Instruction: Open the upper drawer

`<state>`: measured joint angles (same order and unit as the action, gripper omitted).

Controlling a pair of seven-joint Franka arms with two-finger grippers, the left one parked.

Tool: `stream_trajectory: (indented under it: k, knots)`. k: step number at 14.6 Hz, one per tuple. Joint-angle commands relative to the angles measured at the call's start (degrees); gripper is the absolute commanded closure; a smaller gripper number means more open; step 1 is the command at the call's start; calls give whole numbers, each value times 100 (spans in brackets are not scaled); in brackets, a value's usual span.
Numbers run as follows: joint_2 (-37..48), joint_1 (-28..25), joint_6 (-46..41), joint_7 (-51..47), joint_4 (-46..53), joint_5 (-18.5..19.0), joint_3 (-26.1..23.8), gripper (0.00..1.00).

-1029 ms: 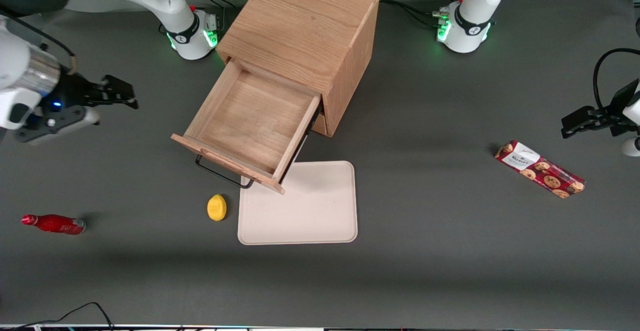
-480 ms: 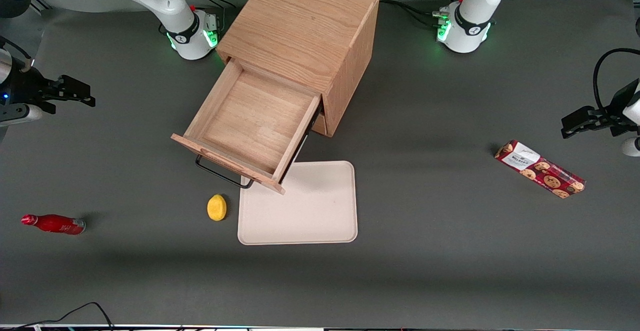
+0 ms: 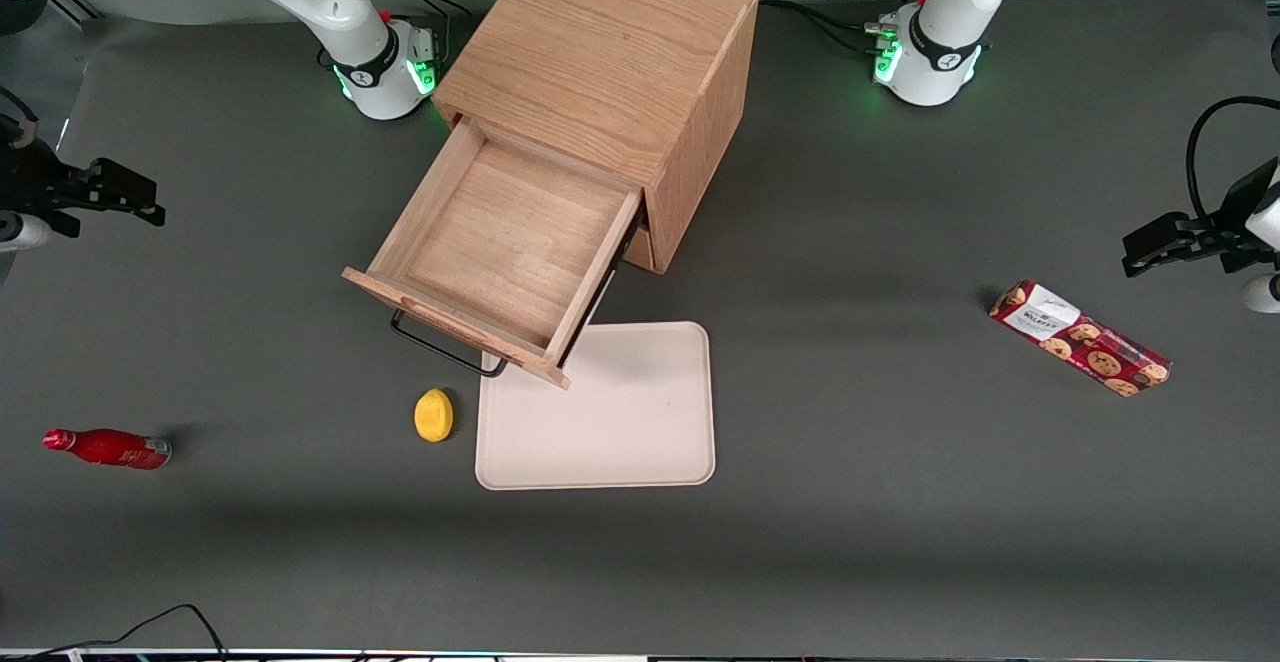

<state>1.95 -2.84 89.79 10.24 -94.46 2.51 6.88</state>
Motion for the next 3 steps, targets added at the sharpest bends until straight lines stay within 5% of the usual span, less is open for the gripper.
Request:
stream_trajectory:
  k: [1, 3]
  knots:
    - [-353, 135, -111, -127, 525, 109, -90, 0]
    - [-353, 178, -102, -118, 525, 65, -46, 0]
